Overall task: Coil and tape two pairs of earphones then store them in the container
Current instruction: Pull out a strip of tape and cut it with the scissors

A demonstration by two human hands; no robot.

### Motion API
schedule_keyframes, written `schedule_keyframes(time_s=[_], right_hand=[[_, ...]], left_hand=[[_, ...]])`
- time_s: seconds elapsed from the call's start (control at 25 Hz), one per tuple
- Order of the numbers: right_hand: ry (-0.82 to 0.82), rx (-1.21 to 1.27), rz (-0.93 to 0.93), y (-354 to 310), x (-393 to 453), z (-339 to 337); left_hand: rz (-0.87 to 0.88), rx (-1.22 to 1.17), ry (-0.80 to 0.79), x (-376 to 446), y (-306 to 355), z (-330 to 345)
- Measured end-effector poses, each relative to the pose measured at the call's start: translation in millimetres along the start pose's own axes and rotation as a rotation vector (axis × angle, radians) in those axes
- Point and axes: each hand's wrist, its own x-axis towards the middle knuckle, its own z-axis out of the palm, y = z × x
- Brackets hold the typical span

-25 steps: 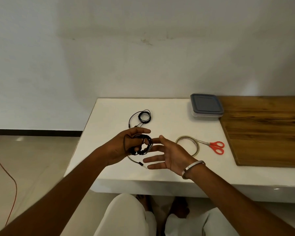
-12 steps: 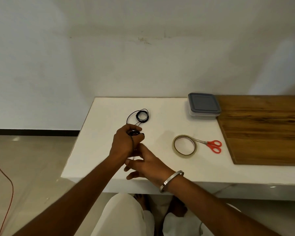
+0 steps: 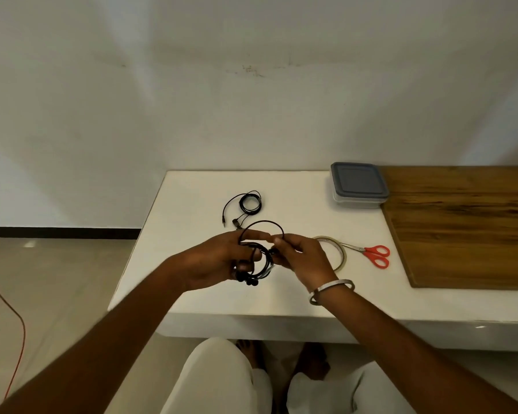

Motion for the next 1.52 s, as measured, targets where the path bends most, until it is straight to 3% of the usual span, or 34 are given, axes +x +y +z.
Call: schedule_keyframes(time_s=[0.16,0.28,0.52,0.76,1.0,1.32,1.52], right_hand=[[-0.140,0.216,0.139,-4.8,-7.3,14.8],[-0.190,0.333,0.218,-4.0,-7.1,13.6],[-0.241,0.295,0.135,-0.6,-4.7,17.9],[-0.093,0.170,0.153,2.9,0.5,18.3],[-0.185,0.260,0.149,0.2,-1.8,22.7],[-0.086,0.044,0.096,-3.4,-2.4,22.3],[-0.177,0.102,0.128,0.0,-2.3,14.0]], left_hand=[[0.027,0.297,0.348,15.6,-5.6,7.9],[0.047,0.387,0.408,17.0,-12.3,5.7],[0.134,0.442,0.398,19.6,-14.7,12.3],[0.136,0.472,0.333,16.4,-8.4,14.7],[0.182,0.341,0.357,17.5,-11.6,4.6],[0.158,0.242,0.286,16.0,-17.0,-1.6],[0.073,0.043,0.158,9.7,-19.3,-8.7]])
